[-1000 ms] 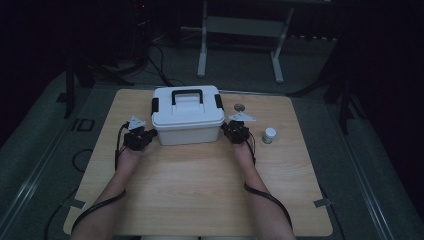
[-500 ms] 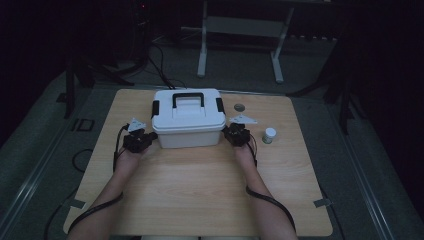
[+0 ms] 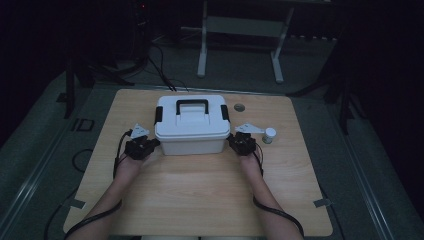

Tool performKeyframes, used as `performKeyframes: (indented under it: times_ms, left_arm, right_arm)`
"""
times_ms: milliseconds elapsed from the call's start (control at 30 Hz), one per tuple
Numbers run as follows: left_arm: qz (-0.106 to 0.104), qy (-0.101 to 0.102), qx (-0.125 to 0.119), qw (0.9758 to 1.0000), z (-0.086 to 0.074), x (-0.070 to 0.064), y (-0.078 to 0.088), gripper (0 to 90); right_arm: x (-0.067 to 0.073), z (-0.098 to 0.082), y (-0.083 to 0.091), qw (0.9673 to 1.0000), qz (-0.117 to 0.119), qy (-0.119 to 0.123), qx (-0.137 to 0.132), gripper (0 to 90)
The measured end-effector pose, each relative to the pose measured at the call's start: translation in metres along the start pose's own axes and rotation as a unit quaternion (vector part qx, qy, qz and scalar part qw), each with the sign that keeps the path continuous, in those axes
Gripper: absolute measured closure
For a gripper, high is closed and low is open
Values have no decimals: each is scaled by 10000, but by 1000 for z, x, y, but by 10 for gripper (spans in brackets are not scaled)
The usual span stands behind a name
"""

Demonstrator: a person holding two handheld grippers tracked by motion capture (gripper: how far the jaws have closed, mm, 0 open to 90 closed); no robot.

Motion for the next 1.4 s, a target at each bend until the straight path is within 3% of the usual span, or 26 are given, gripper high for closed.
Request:
performKeyframes:
  times_ms: [233,433,667,800,933,1333,1400]
  left_arm:
    - [-120,112,-89,9998,-8,-9,6,895]
    - [-184,-7,-28,9998,-12,-19,11,895]
    - [-314,-5,9,9995,-15,-27,15,895]
    - [-347,-119,25,9993,-16,-35,16,896]
    - [-470,-68,20,9989,-18,-41,16,896]
    - [-556,-318,107,9979,-20,-60,20,895]
    - [-603,-286,122,9977,-21,-62,20,895]
  right_arm:
    - [1,-6,12,10000,42,-72,25,900]
    - [3,-13,24,10000,49,-54,50,900]
    - [6,-21,38,10000,42,-78,35,900]
    - [4,-27,47,9999,45,-107,13,900]
    - [2,-32,55,9999,56,-143,2,900]
    - [0,-46,79,9998,29,-173,-48,900]
    - [1,-48,82,9998,24,-194,-42,900]
Point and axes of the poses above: each handheld gripper's, and its own axes: y roughly backward along the jaws, z roughly out of its top, x roughly to its left, the point moved 1 cm from there along -y, roughly forward along the jaws, and after that the axes turned 1 degree about -z, right-handed, at the moved point
